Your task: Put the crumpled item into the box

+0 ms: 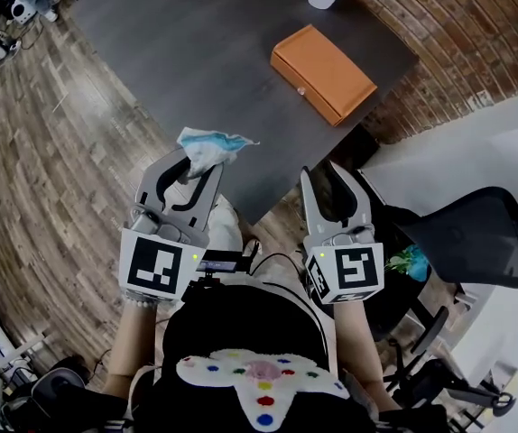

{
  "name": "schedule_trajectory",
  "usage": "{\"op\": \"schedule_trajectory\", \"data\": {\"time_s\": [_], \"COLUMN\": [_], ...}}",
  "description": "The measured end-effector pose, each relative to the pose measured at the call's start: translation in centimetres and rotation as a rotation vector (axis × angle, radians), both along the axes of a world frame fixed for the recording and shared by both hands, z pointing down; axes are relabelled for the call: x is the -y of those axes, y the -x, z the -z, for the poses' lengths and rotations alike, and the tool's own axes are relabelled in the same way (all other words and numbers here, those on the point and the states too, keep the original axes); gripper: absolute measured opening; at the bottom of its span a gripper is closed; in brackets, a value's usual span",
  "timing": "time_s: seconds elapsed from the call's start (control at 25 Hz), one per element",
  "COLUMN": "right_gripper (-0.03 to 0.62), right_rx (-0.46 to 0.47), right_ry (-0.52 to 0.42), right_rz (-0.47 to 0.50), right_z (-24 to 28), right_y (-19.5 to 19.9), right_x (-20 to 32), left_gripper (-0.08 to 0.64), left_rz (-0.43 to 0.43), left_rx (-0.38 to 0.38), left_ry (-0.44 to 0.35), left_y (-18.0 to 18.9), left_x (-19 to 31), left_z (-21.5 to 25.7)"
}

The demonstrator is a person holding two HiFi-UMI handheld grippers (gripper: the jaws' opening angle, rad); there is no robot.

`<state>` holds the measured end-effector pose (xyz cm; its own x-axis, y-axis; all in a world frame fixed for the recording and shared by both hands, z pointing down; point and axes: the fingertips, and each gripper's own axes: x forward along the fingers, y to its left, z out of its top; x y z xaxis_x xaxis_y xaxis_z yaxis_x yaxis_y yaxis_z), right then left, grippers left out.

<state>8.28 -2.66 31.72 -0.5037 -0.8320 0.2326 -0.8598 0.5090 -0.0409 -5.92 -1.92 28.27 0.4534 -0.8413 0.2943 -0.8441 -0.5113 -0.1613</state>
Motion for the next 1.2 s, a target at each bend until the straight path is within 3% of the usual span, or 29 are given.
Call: {"op": "schedule_trajectory", "data": {"time_s": [0.84,1.2], "right_gripper": [0.121,0.121], "right_rx": [-0.064,-0.052], "right_ry": [0.078,0.160], "right_rz": [-0.049,-0.099], "right_z": [-6.4,-10.2], "right_y": [1.2,1.4], "right_x": [9.6,13.4], "left_gripper": [0.081,0.081], "left_rz": [-0.048,-0.072], "left_rx": [-0.017,0.024], "left_ry": [0.085,0.100], "left_y": [1.2,1.9], "left_x": [8.4,11.5], "left_z": [-5.2,-7.1]}}
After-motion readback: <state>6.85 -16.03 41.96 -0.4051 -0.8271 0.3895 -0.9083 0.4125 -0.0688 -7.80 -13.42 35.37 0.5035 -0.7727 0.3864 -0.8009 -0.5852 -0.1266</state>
